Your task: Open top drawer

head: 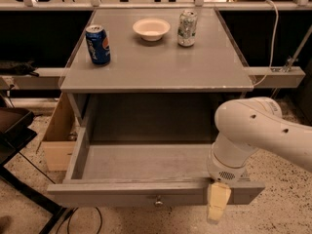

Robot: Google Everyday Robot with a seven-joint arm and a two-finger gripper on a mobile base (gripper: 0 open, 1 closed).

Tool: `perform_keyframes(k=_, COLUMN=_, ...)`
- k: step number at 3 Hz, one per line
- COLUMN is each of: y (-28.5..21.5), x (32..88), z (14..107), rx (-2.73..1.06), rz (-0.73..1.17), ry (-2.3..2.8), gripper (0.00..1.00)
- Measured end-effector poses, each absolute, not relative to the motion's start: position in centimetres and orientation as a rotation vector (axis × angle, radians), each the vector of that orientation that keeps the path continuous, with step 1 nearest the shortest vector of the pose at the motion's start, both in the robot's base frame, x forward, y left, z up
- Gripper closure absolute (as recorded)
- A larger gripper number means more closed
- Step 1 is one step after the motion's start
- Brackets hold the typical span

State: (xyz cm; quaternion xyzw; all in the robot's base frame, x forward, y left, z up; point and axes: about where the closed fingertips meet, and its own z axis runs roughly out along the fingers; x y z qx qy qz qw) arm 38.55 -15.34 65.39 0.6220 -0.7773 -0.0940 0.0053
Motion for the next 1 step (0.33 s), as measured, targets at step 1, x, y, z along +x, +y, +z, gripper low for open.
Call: perform_keyframes(k=1, y=-15.35, x=38.61, z=65.60, rx=1.938, rz=-0.284, ry=-2.439, gripper=0.00)
